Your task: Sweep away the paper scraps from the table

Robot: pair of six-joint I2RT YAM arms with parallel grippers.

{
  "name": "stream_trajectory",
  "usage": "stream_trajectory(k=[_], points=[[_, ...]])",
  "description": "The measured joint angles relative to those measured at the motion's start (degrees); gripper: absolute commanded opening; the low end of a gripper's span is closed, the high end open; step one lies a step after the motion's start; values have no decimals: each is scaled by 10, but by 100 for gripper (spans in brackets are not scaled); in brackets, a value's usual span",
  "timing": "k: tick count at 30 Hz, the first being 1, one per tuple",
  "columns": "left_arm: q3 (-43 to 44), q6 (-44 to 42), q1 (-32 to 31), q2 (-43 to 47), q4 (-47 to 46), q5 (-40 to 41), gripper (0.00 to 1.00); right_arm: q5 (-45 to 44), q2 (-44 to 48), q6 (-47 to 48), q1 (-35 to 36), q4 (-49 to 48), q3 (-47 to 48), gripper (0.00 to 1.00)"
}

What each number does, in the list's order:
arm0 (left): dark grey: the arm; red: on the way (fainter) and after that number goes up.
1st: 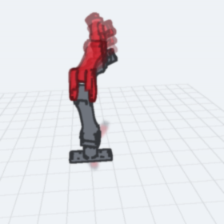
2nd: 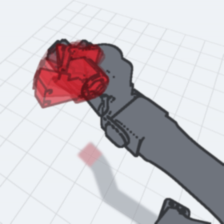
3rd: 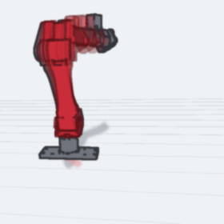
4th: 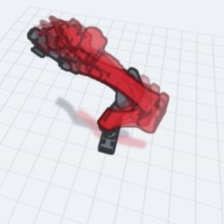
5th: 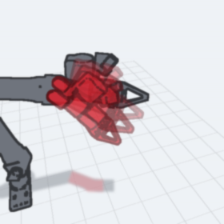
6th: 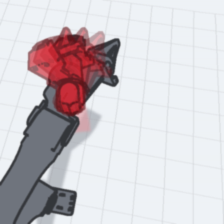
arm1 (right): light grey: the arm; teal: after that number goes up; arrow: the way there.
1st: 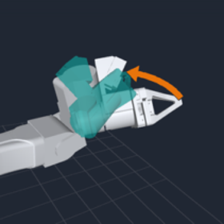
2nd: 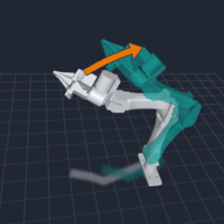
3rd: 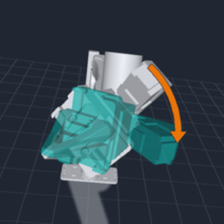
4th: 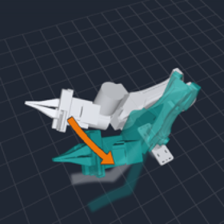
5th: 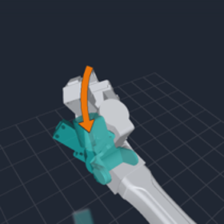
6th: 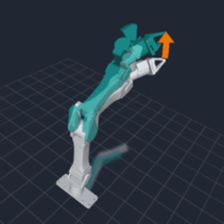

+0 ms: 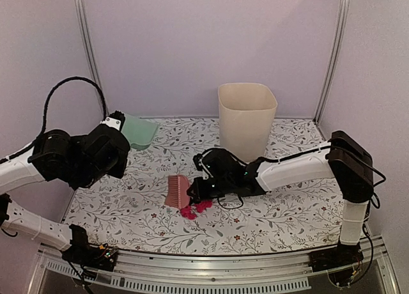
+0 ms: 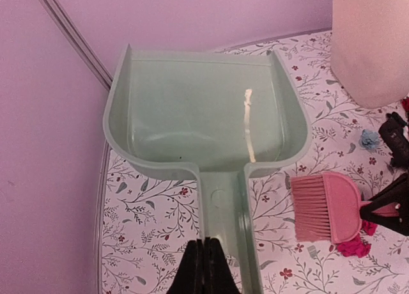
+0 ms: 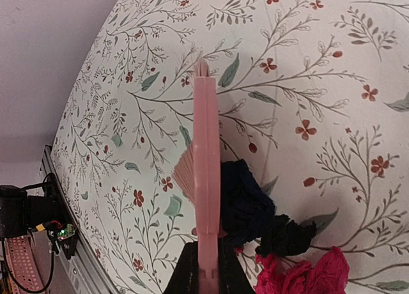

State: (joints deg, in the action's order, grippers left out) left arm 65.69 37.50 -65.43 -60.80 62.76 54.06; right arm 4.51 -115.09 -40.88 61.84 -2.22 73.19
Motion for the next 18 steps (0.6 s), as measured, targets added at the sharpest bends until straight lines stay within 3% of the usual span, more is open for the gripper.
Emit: stream_trajectory(k=[12, 18], points=[[-23, -52, -7, -52, -94, -81, 0, -109, 243, 30, -13, 82, -223, 0], [-30, -71, -22, -58, -122, -119, 0, -119, 353, 76, -16, 139, -242, 0]])
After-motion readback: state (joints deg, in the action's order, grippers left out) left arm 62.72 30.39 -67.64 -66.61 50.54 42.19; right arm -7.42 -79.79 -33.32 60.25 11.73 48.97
